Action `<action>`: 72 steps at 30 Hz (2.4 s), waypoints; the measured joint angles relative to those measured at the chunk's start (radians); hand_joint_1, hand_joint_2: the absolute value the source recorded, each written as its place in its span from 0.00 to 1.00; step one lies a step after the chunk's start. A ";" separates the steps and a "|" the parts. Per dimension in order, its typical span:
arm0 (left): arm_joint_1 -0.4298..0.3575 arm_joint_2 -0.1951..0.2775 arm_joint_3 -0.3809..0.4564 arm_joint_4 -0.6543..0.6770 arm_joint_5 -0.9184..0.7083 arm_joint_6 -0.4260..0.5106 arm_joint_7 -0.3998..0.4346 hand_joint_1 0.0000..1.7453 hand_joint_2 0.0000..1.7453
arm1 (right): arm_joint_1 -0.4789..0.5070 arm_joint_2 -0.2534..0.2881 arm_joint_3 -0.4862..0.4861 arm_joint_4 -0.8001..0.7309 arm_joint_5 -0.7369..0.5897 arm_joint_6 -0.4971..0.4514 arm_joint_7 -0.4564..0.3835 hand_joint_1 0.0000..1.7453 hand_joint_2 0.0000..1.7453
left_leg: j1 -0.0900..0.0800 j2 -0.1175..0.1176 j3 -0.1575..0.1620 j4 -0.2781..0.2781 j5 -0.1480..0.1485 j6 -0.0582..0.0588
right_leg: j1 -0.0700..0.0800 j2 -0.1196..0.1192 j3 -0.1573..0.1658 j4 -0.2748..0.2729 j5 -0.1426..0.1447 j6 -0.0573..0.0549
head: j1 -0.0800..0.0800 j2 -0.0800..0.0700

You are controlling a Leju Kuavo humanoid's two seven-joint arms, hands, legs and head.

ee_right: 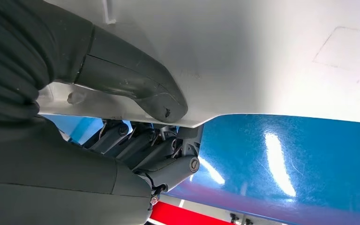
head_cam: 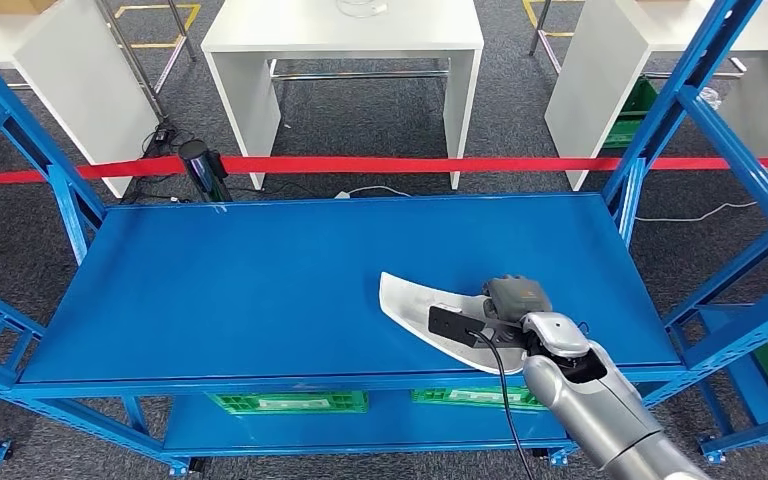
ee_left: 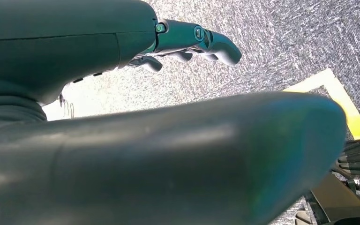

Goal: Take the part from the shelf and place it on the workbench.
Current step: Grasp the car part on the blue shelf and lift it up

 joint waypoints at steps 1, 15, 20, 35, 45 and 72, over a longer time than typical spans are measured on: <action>0.000 0.000 0.000 0.000 0.000 0.000 0.000 0.00 0.00 | 0.000 0.000 -0.001 0.000 0.000 0.000 0.000 1.00 1.00 | 0.000 0.000 0.000 0.000 0.000 0.000 | 0.000 0.000 0.000 0.000 0.000 0.000 | 0.000 0.000; 0.000 -0.001 0.000 0.000 0.000 -0.001 -0.002 0.00 0.00 | 0.003 0.000 -0.004 0.000 0.001 0.000 0.000 1.00 1.00 | 0.000 0.000 0.000 0.000 0.000 0.000 | 0.000 0.000 0.000 0.000 0.000 0.000 | 0.000 0.000; 0.001 -0.001 0.000 0.000 0.005 -0.008 -0.021 0.00 0.00 | 0.005 0.000 -0.005 0.000 0.006 -0.002 0.000 1.00 1.00 | 0.000 0.000 0.000 0.000 0.000 0.000 | 0.000 0.000 0.000 0.000 0.000 0.000 | 0.000 0.000; 0.005 -0.005 0.016 0.000 0.026 0.004 -0.011 0.00 0.00 | 0.021 -0.001 -0.025 -0.029 0.025 -0.059 -0.001 1.00 1.00 | 0.000 -0.001 0.000 0.000 0.000 0.000 | 0.000 0.000 0.000 0.000 0.000 0.000 | 0.000 0.000; 0.009 -0.009 0.031 0.000 0.027 0.022 -0.018 0.00 0.00 | 0.050 0.009 -0.143 -0.211 -0.180 -0.295 -0.237 1.00 1.00 | 0.000 0.000 -0.001 0.000 0.000 0.000 | 0.000 0.000 0.000 0.000 0.000 0.000 | 0.000 0.000; 0.013 -0.023 0.058 -0.001 0.035 0.088 -0.028 0.00 0.00 | 0.065 0.080 -0.380 -0.508 -0.776 -0.417 -0.689 1.00 1.00 | 0.007 0.007 -0.012 -0.010 0.023 0.033 | -0.009 -0.008 -0.106 0.263 -0.133 0.032 | 0.004 0.000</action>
